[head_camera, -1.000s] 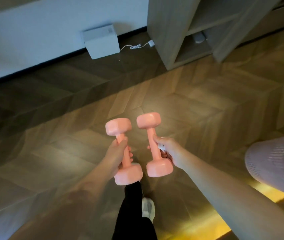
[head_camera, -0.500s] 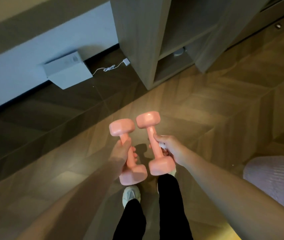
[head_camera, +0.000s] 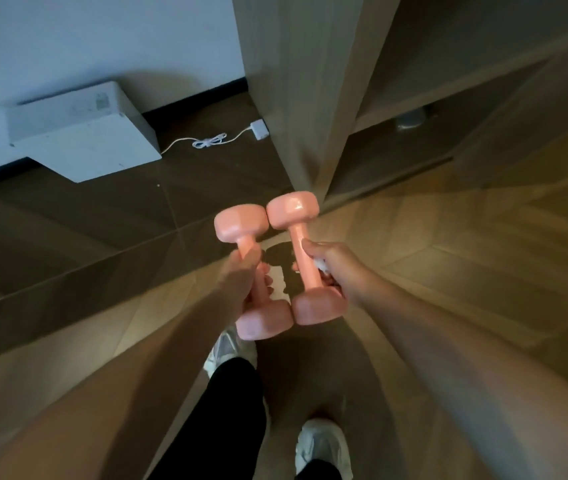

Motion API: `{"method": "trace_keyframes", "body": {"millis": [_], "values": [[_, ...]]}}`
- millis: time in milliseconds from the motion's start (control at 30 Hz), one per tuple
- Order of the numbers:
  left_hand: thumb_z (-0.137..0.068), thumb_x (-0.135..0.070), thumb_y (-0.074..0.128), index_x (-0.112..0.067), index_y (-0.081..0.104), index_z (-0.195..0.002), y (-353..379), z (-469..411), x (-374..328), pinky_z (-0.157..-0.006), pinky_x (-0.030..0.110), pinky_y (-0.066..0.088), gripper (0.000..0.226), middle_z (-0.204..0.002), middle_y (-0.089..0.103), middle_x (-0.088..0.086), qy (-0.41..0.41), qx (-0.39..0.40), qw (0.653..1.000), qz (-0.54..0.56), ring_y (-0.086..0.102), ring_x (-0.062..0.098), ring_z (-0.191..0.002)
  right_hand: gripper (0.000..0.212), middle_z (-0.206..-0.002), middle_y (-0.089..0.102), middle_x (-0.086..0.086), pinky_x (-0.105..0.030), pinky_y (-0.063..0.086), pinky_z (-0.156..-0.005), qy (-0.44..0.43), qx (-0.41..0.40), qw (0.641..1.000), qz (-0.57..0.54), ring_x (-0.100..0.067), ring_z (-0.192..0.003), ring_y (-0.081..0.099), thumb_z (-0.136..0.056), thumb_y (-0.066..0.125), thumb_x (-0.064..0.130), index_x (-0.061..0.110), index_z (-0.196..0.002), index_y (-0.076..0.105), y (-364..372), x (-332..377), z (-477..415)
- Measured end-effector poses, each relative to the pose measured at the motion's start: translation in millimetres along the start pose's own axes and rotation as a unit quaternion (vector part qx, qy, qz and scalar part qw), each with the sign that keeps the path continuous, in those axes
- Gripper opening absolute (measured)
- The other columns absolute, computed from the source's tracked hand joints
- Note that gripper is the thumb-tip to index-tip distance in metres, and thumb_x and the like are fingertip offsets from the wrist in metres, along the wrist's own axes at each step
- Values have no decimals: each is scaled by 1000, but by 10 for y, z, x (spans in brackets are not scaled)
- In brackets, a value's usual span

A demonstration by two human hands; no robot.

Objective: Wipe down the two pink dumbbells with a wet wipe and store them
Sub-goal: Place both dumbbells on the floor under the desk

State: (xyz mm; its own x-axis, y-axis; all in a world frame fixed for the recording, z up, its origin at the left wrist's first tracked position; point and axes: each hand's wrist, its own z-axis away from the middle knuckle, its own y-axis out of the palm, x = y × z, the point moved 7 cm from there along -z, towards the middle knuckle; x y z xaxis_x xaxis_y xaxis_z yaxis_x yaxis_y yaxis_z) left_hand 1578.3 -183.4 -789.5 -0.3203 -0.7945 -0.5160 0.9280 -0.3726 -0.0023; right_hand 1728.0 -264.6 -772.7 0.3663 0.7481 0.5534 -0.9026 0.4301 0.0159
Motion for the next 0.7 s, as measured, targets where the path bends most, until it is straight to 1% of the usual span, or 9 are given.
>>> {"method": "trace_keyframes", "body": {"millis": [100,167,267,400,467,533,567,667,700], "values": [[-106,-35,47,-16,53,-109,-25,-643,-62,-68,36,52,20,-77,56,6,30,1,1000,-1,54,17,-66,38,-104,70,-8,-44,50,-96,-5,0,999,33,-27,-98,65,-100,50,41,13,-124,57,35,57,-668],[-106,-33,47,-16,51,-113,-48,-1036,-78,-72,41,51,19,-77,54,6,38,6,999,6,53,18,-65,36,-100,71,-7,-40,54,-85,0,-2,999,47,-25,-92,67,-99,50,42,14,-120,59,78,69,-1091],[-105,-22,48,-17,51,-108,-111,-1550,-88,-59,37,48,7,-73,53,8,41,-12,999,32,51,19,-56,33,-91,71,-7,-32,50,-64,-8,-1,998,56,-22,-82,66,-99,51,38,11,-114,64,144,56,-1660],[-105,-38,46,-18,56,-98,-155,-2077,-155,-60,36,49,23,-71,57,6,62,-17,998,3,53,18,-56,18,-93,67,-9,-37,52,-85,5,-35,989,142,-27,-87,64,-95,60,21,5,-101,65,227,105,-2360],[-106,-39,44,-14,57,-100,-176,-2287,-204,-59,34,50,29,-71,58,6,73,-16,997,-3,54,18,-57,21,-86,61,-9,-32,49,-75,-4,-57,975,214,-23,-78,60,-93,64,25,8,-82,59,246,183,-2621],[-106,-39,44,-13,56,-104,-174,-2455,-237,-58,33,50,29,-72,58,5,73,-12,997,12,54,18,-58,40,-74,60,-4,-29,47,-62,-27,-60,975,211,-19,-67,58,-93,58,49,14,-73,55,292,262,-2842],[-106,-40,44,-14,56,-106,-164,-2512,-250,-58,33,50,29,-73,57,5,69,-10,997,16,54,18,-59,45,-70,59,-2,-28,47,-62,-32,-60,975,212,-18,-65,57,-94,53,55,15,-72,54,305,284,-2931],[-105,-45,41,-14,56,-109,-138,-2612,-285,-62,34,51,34,-77,58,6,51,-17,998,13,55,18,-64,39,-77,62,-6,-33,51,-82,-23,-81,952,296,-23,-75,61,-102,45,40,14,-75,55,319,366,-3094],[-106,-46,40,-14,56,-111,-117,-2638,-297,-67,35,53,36,-81,59,7,42,-19,999,7,58,19,-68,44,-78,66,-7,-35,51,-83,-39,-85,951,294,-25,-77,64,-103,39,43,14,-77,58,315,416,-3119]]}}
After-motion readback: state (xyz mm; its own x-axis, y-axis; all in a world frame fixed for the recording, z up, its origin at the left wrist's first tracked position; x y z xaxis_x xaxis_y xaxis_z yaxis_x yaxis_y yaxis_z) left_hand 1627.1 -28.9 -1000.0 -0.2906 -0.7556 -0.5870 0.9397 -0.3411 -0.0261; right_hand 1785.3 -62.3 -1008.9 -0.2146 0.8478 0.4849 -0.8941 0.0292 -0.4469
